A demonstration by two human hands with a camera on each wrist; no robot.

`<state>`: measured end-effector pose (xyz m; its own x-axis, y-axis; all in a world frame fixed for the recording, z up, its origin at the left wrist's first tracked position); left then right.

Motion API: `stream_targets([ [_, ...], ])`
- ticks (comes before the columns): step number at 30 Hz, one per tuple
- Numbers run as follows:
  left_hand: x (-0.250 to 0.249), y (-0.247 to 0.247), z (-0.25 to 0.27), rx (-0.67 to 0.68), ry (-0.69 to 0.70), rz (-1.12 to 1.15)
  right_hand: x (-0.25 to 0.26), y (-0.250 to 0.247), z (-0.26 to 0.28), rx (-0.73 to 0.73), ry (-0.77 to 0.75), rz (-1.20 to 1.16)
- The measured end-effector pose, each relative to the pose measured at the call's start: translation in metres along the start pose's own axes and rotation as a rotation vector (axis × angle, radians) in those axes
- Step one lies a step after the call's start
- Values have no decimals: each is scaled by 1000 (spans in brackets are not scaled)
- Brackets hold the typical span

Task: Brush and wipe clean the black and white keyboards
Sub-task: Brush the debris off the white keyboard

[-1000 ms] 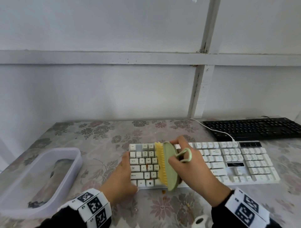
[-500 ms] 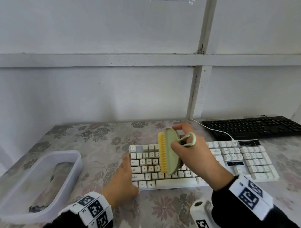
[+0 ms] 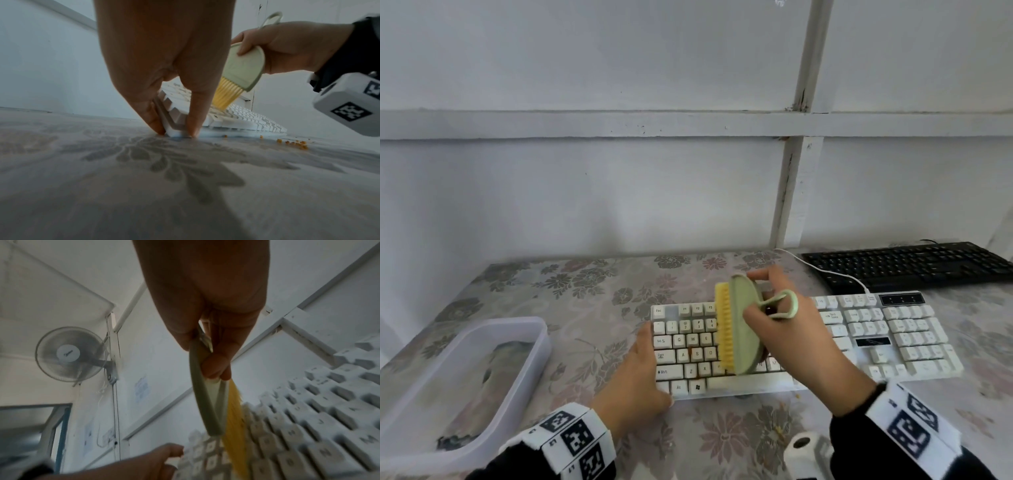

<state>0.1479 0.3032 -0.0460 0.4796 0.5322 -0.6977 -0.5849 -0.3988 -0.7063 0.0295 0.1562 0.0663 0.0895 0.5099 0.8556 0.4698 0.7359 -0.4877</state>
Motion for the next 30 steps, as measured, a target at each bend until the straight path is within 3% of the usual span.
stream_targets([
  [7, -2, -1, -1, -6, 9, 11, -21, 25, 27, 198, 96, 94],
  [14, -2, -1, 1, -13, 17, 12, 21, 7, -3, -6, -44, 36],
  [26, 5, 3, -6, -8, 12, -8, -7, 45, 24, 226, 42, 126],
  [30, 8, 4, -7, 3, -9, -9, 10, 26, 17, 135, 17, 71],
])
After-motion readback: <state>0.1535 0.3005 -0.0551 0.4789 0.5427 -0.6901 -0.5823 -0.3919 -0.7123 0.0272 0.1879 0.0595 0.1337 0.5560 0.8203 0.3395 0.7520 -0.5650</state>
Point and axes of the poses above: each hand's wrist, its own z-axis away from the middle knuckle, its own y-axis out of the palm, x = y × z, the point moved 8 cm from there along -z, towards the middle knuckle, and after that the axes turned 5 degrees about x, right-handed, at the moved point
